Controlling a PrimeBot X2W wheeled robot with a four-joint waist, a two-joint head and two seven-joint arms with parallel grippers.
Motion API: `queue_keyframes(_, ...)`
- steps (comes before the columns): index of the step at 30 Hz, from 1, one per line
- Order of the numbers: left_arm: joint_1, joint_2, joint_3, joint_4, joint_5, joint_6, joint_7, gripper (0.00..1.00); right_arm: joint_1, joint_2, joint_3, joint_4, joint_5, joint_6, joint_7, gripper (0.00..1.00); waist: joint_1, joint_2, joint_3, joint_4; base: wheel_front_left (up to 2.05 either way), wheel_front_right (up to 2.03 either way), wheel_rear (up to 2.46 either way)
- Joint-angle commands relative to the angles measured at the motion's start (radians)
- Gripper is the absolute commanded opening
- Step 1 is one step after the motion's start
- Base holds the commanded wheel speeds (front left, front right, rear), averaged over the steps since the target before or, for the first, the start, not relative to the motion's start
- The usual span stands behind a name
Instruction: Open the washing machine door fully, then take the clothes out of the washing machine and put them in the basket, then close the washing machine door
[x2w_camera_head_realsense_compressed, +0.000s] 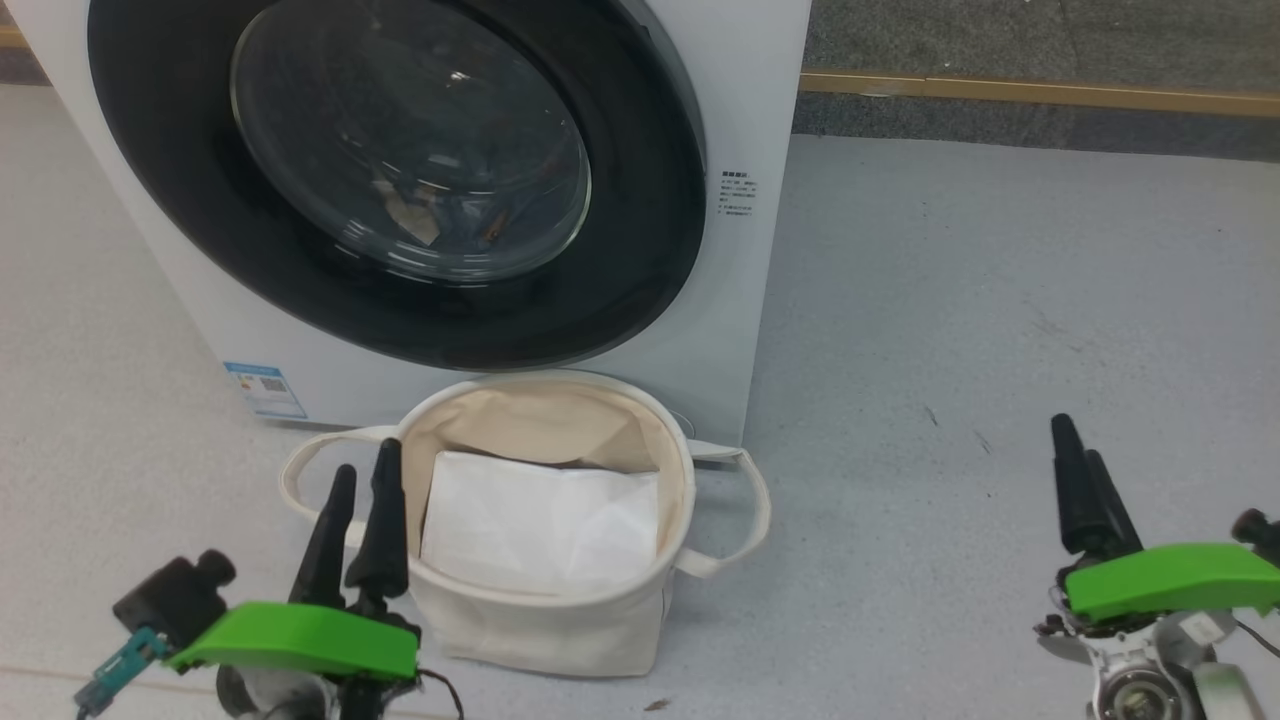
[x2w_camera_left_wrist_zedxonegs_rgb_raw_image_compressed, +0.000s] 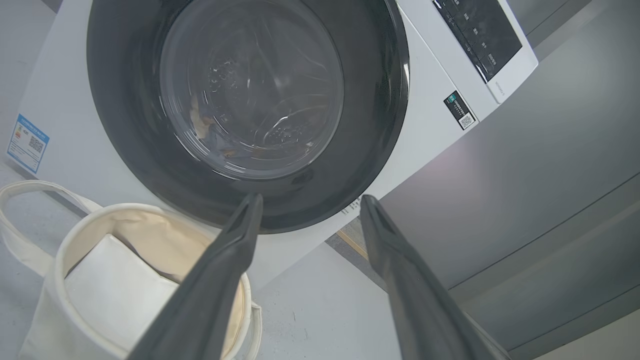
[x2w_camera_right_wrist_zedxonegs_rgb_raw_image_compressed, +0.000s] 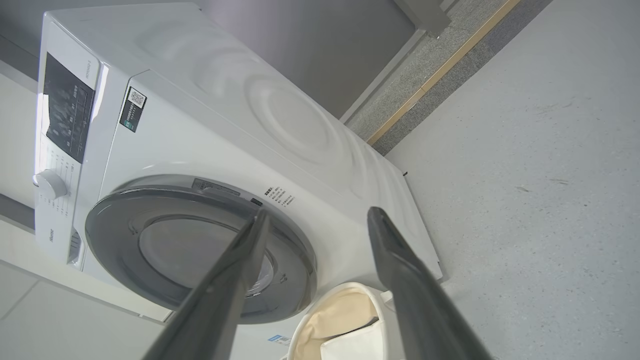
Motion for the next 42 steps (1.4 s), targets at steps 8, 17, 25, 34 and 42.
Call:
queue_keyframes(8, -0.07, 0.046, -0.058, -0.019, 0.167, 0.04, -0.032, 1.0, -0.059, -0.018, 0.056, -0.038, -0.153, 0.0, -0.035, 1.0, -0.0001, 0.0, -0.003, 0.0, 0.0, 0.0, 0.0)
queue_keyframes(17, -0.099, 0.082, -0.141, 0.045, 0.322, 0.1, -0.062, 1.0, -0.074, -0.028, 0.089, -0.023, -0.322, 0.0, -0.069, 1.0, -0.0001, 0.0, -0.002, 0.005, 0.0, 0.0, 0.0)
queue_keyframes(25, -0.132, 0.102, -0.198, 0.07, 0.434, 0.169, -0.085, 1.0, -0.09, -0.028, 0.113, -0.024, -0.432, 0.0, -0.103, 1.0, -0.0001, 0.0, 0.003, 0.01, 0.0, 0.0, 0.0)
queue_keyframes(34, -0.156, 0.113, -0.248, 0.102, 0.511, 0.204, -0.108, 1.0, -0.098, -0.024, 0.131, -0.02, -0.536, 0.0, -0.134, 1.0, -0.0001, 0.0, 0.001, 0.014, 0.0, 0.0, 0.0)
queue_keyframes(42, -0.178, 0.126, -0.291, 0.118, 0.588, 0.233, -0.132, 1.0, -0.106, -0.022, 0.147, -0.021, -0.632, 0.0, -0.144, 1.0, -0.0001, 0.0, 0.0, 0.012, 0.0, 0.0, 0.0)
